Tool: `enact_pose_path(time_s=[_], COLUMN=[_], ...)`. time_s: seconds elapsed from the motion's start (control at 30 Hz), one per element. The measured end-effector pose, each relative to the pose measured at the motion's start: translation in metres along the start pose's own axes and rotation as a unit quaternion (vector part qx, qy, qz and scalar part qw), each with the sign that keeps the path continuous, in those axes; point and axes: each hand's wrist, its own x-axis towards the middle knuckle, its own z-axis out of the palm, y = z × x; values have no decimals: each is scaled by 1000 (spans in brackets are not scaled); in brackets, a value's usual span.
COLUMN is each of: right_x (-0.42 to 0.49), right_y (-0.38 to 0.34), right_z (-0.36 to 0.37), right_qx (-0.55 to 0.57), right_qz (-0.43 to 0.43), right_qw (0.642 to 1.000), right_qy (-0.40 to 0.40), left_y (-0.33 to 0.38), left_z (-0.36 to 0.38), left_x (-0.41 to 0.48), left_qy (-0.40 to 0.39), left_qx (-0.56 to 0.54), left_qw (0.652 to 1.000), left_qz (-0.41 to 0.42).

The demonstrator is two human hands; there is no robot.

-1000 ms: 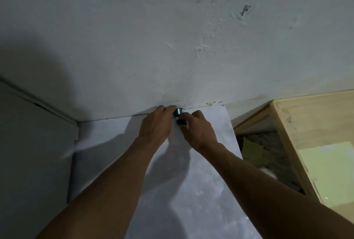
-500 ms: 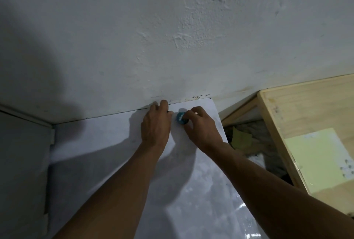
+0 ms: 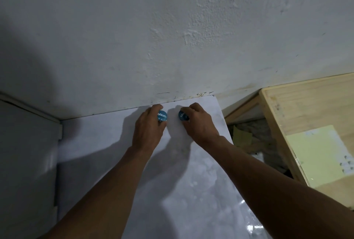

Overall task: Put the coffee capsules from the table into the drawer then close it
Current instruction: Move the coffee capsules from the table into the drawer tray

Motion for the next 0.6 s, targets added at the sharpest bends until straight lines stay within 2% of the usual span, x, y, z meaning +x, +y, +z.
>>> enact_pose_path(time_s=[0.17,0.33,0.6], right_x=[-15,-46,-118], right_y=[-12,-23,-37], right_z=[9,6,-28], right_qx=[-19,-23,0], right_qz=[4,-17,-44], right_qw=[1000,997,999], right_qy=[-10,-68,4], left_y=[0,5,38], left_z=[-5,-20,-69], left_x=[-13,-50,-122], left_qy=[-38,-16,36], left_qx=[-13,-9,0], left_qw=[999,998,999], left_qz=[-37,-65,-30])
